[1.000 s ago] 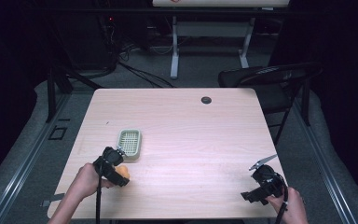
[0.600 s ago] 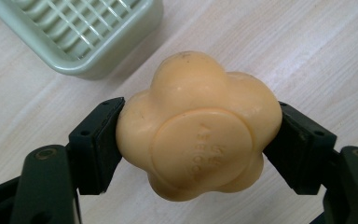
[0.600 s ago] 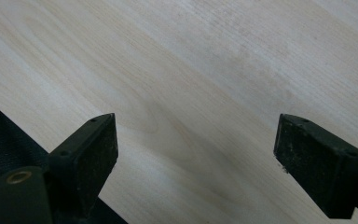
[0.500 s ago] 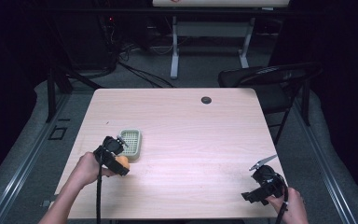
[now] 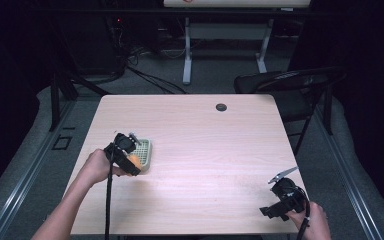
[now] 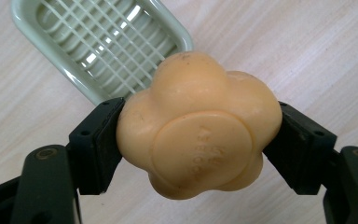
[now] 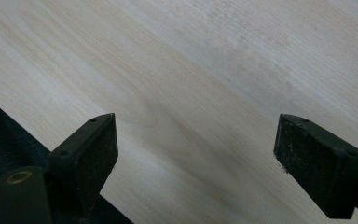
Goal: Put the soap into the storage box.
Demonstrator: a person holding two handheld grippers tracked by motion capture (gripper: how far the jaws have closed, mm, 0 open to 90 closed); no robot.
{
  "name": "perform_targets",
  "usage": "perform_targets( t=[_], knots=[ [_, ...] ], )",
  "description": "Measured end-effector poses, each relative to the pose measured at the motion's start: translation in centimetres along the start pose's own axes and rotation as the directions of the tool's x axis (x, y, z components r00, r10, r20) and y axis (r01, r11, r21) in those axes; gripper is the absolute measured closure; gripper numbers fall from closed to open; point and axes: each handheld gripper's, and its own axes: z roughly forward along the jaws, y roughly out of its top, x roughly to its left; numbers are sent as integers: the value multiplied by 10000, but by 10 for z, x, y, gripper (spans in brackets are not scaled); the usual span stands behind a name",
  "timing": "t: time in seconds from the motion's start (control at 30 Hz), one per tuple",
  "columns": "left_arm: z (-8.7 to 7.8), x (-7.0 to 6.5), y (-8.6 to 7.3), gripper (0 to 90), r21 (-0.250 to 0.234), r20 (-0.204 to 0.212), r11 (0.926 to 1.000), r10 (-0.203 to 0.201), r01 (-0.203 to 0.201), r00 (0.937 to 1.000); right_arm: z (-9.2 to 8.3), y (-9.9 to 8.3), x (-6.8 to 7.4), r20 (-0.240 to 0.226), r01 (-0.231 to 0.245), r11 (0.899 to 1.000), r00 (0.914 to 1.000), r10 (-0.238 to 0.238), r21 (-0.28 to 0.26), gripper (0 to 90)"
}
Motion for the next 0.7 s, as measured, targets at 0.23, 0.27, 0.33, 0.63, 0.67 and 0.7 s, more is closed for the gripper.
perform_targets(
  t=[0.23,0.27,0.33,0.63,0.67,0.7],
  knots=[
    [-3,11,14,258,201,-165,9998,-17,20,9999,2,0,2,-122,-140,9997,9998,138,-208,132],
    [-3,12,15,258,216,-183,9998,-39,43,9998,1,0,1,-101,-57,9999,9999,57,-88,132],
    [-3,15,18,258,203,-235,9998,-79,84,9997,1,-1,0,-19,21,10000,10000,-21,43,132],
    [3,27,32,258,465,-290,9987,-213,226,9994,0,-3,1,-37,-1,10000,10000,1,68,132],
    [3,27,32,258,465,-290,9987,-213,226,9994,0,-3,1,-37,-1,10000,10000,1,68,132],
    [4,29,33,258,471,-276,9985,-252,264,9993,0,-3,1,-79,42,9999,10000,-41,139,132]
  ],
)
